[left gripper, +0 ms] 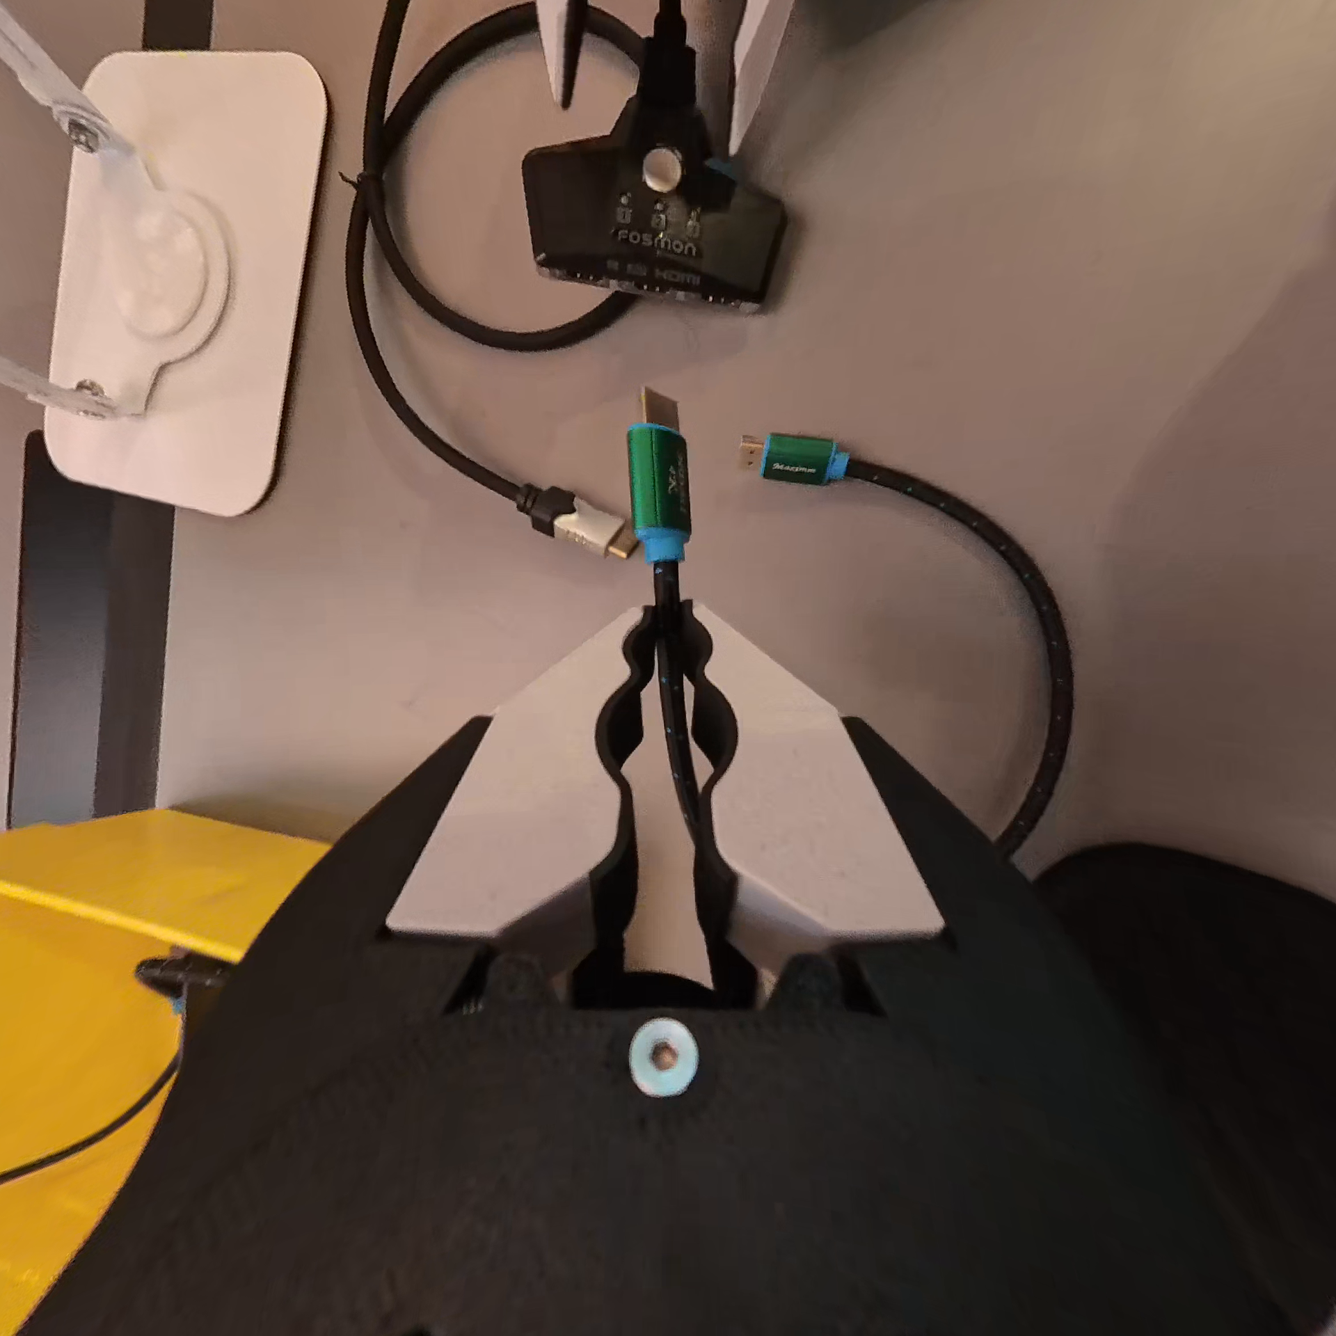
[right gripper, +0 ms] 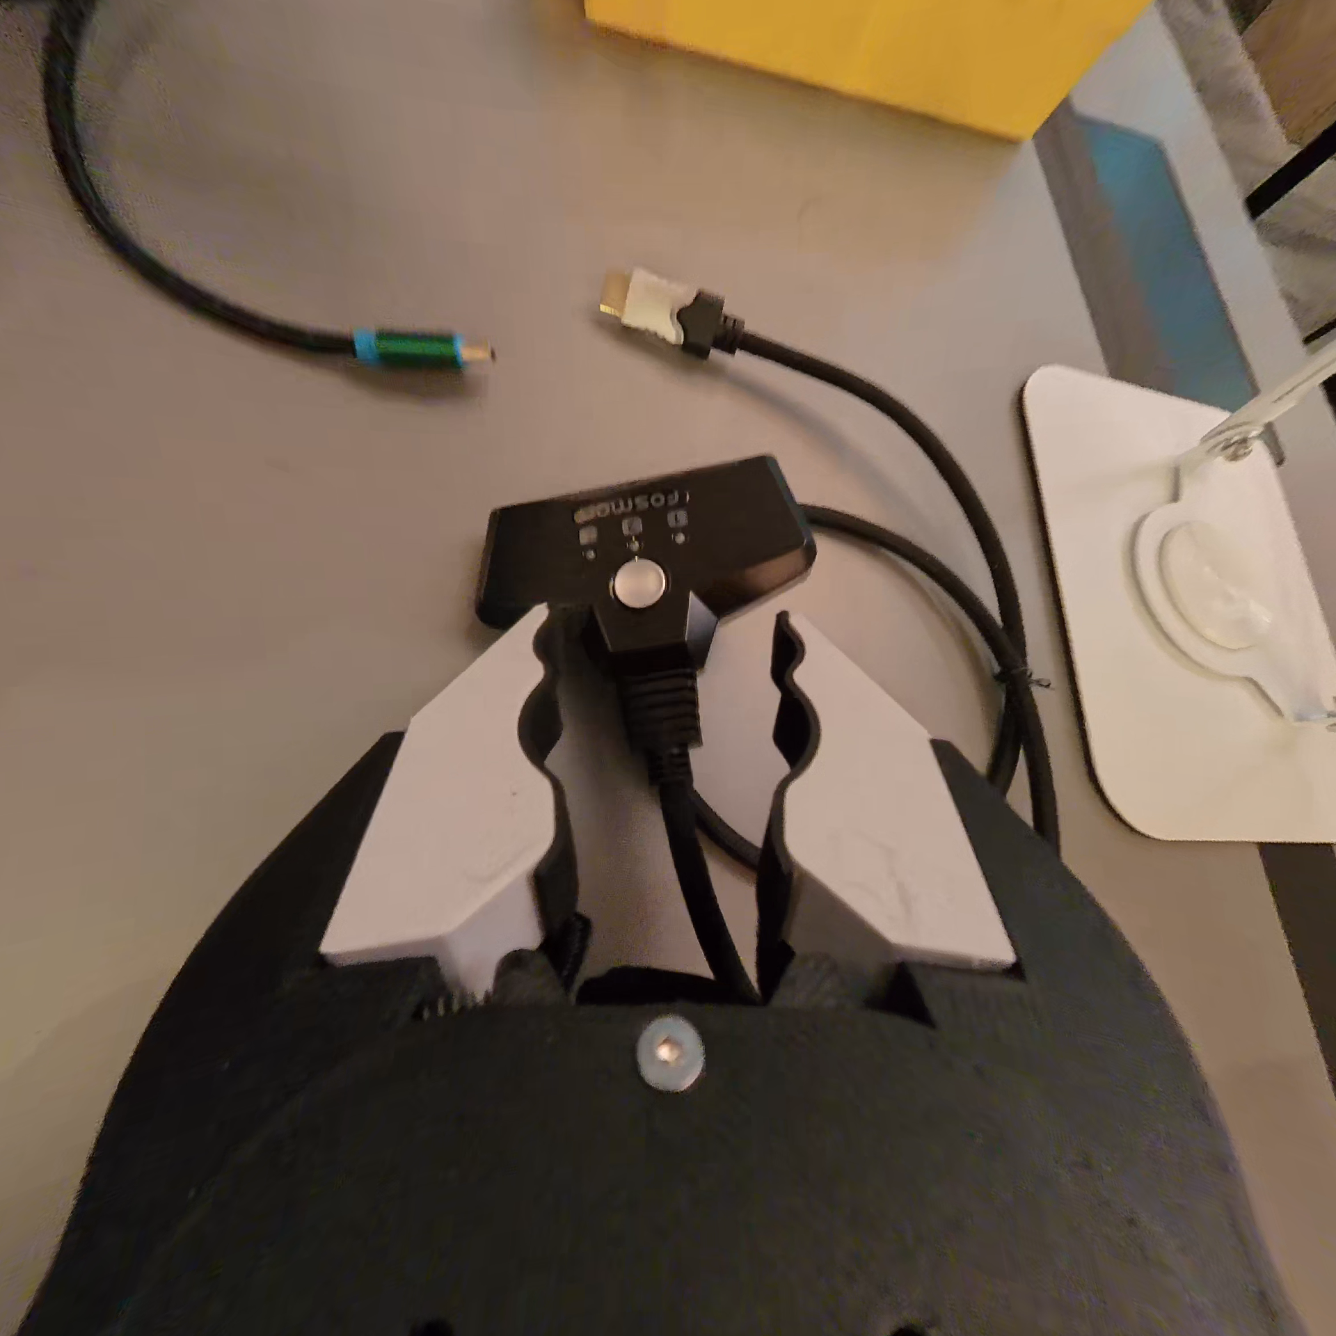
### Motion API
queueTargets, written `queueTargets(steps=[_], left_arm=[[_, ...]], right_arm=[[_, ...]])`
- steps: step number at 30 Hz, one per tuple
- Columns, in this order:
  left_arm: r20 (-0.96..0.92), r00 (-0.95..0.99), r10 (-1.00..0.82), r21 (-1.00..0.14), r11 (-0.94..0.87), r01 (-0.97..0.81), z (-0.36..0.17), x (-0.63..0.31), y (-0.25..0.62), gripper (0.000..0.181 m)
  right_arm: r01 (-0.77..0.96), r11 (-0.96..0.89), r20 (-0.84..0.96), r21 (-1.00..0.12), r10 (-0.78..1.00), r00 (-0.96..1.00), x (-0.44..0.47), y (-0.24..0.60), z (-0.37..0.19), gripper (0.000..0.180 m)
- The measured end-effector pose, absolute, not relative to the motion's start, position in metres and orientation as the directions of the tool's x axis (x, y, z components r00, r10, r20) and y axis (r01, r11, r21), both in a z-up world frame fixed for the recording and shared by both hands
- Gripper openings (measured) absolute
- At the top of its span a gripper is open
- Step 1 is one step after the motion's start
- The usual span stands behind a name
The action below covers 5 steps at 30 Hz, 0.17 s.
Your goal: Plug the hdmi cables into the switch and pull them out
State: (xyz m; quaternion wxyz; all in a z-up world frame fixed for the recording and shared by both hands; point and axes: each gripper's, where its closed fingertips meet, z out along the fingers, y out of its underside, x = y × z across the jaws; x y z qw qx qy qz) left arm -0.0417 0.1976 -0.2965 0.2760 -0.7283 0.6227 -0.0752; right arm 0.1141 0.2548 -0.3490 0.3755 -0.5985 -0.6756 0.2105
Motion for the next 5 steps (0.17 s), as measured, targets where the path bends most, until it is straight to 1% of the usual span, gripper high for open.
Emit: queueTargets(steps=[1, 5], left_arm=[[-0.223, 0.208, -0.952, -0.503, -0.07, -0.861, -0.299, -0.037, 0.196, 0.004], [-0.18, 0.198, -0.963, -0.507, -0.082, -0.858, -0.312, -0.022, 0.194, 0.004]], right_arm=[[0.637, 0.197, 0.253, -0.746, 0.968, -0.004, 0.111, 0.252, -0.345, 0.056], [0.547, 0.24, 0.25, -0.802, 0.966, -0.057, 0.092, 0.23, -0.328, 0.05]])
